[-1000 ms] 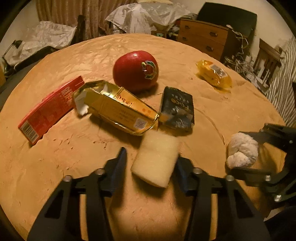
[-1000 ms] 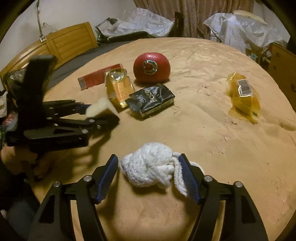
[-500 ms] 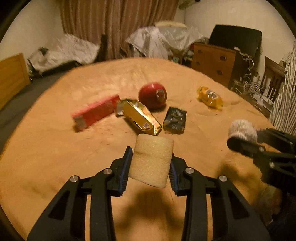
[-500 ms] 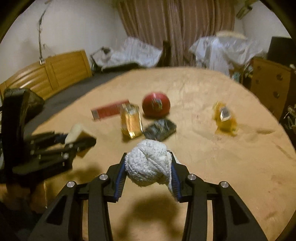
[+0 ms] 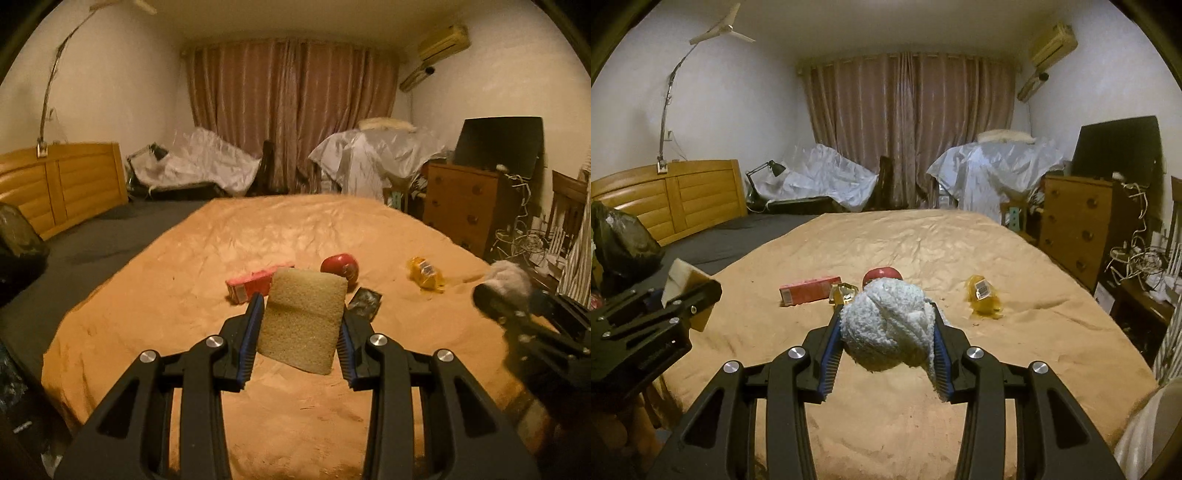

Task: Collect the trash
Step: 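Lift and carry the sponge and white cloth with both tools over the bucket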

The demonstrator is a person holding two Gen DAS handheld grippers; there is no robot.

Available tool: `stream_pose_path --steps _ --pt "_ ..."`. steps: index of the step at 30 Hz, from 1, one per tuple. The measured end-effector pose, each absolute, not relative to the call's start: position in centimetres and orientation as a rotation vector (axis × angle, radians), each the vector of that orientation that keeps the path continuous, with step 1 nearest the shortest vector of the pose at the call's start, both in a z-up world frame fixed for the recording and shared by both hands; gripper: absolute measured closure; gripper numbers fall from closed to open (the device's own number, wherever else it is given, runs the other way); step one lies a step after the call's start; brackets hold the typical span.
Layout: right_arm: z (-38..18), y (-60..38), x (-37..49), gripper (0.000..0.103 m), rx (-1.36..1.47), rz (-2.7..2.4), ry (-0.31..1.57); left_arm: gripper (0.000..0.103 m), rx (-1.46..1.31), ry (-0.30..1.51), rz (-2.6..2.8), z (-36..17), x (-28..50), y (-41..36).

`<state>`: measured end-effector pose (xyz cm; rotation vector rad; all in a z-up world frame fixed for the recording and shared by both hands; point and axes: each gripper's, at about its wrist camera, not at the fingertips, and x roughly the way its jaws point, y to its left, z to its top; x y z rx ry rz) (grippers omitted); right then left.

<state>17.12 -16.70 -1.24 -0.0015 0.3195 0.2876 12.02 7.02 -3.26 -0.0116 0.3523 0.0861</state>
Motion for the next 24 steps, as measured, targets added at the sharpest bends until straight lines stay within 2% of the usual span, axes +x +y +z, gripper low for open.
stream_pose_path --steps 15,24 --pt "2.2 -19.6 13.3 0.059 0.012 0.271 0.299 0.068 -0.008 0.303 0.031 -1.0 11.4 4.8" --pt "4.8 -26.4 10.2 0.059 0.009 0.146 0.289 0.068 -0.005 0.284 -0.129 1.2 12.7 -1.8"
